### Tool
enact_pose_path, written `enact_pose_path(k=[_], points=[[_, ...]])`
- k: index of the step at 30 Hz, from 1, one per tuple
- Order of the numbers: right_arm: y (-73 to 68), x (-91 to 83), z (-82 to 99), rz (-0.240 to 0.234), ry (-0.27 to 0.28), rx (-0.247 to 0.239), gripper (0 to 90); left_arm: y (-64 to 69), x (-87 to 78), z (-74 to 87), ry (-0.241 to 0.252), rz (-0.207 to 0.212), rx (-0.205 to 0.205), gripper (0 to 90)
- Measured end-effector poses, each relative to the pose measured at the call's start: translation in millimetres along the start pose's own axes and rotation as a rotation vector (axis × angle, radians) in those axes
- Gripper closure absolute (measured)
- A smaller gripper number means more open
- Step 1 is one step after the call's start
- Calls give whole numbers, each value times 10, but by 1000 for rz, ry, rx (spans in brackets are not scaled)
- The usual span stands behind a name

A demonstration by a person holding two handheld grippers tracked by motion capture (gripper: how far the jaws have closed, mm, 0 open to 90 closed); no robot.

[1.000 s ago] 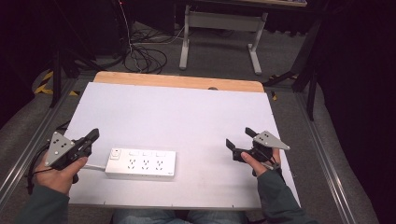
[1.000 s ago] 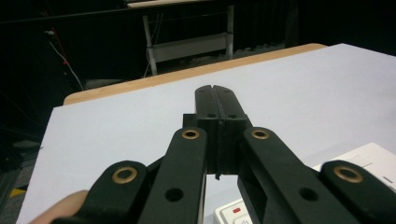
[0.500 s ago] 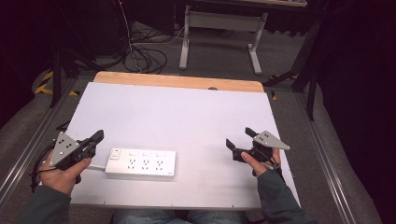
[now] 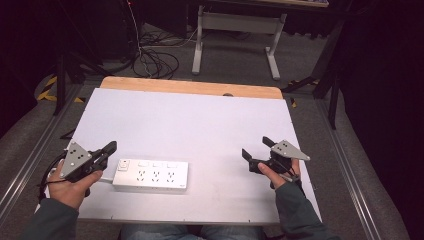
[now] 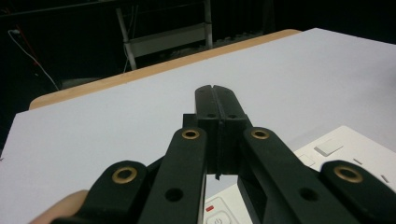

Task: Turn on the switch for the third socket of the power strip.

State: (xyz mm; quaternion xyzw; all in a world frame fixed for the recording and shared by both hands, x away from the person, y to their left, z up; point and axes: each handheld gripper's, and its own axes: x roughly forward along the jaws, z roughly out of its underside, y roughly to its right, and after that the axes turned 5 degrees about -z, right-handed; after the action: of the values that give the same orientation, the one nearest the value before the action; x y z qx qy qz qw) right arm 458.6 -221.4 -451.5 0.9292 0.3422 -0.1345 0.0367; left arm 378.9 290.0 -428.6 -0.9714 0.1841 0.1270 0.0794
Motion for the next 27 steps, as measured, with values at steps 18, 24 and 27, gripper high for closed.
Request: enact_pose_path(k=[18, 24, 27], points=[[-4, 8, 3, -2, -3, 2, 98, 75, 74, 5, -31, 36, 31, 900], [-3, 14, 4, -2, -7, -3, 98, 72, 104, 25, -49, 42, 36, 899], [-2, 13, 5, -2, -7, -4, 98, 69, 107, 24, -51, 44, 38, 899]])
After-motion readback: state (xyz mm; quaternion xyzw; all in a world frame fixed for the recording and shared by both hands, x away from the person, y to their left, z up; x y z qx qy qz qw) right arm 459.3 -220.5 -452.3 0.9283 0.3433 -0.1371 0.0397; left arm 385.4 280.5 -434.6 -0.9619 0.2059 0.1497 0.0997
